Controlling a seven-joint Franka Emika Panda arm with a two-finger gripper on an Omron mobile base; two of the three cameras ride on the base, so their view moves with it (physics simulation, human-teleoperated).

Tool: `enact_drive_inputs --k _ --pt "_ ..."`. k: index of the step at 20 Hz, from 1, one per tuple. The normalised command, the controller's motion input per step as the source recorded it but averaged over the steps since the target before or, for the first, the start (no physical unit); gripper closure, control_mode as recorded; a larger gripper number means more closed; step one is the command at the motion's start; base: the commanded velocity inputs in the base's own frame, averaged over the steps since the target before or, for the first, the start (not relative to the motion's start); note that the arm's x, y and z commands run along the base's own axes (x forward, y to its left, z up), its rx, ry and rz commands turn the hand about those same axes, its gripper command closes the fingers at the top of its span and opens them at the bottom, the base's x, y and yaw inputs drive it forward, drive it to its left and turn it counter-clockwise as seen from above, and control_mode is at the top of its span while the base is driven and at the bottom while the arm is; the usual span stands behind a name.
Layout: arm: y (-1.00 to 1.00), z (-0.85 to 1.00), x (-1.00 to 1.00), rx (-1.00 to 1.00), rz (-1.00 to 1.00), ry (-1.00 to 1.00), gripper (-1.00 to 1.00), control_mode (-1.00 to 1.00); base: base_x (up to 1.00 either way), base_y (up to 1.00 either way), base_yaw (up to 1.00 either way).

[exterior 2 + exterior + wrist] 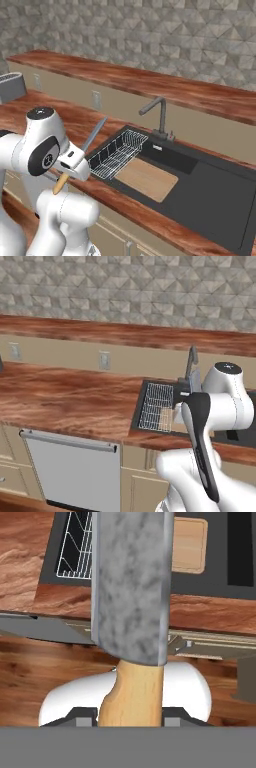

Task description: Move the cutting board and knife to the sink. Then move spray from the cabinet to the counter.

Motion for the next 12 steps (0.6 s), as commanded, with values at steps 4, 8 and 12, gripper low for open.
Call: enact_drive_inputs --k 4,8,12 --pt "0.00 0.00 0.00 0.00 0.00 0.00 1.00 1.00 0.59 -0.73 0.05" --pt "0.00 0.00 0.00 0.00 0.00 0.00 1.00 1.00 0.49 -0.22 -0.47" --pt "0.00 0.00 0.00 0.00 0.00 0.00 1.00 1.00 0.53 -0.11 -0.68"
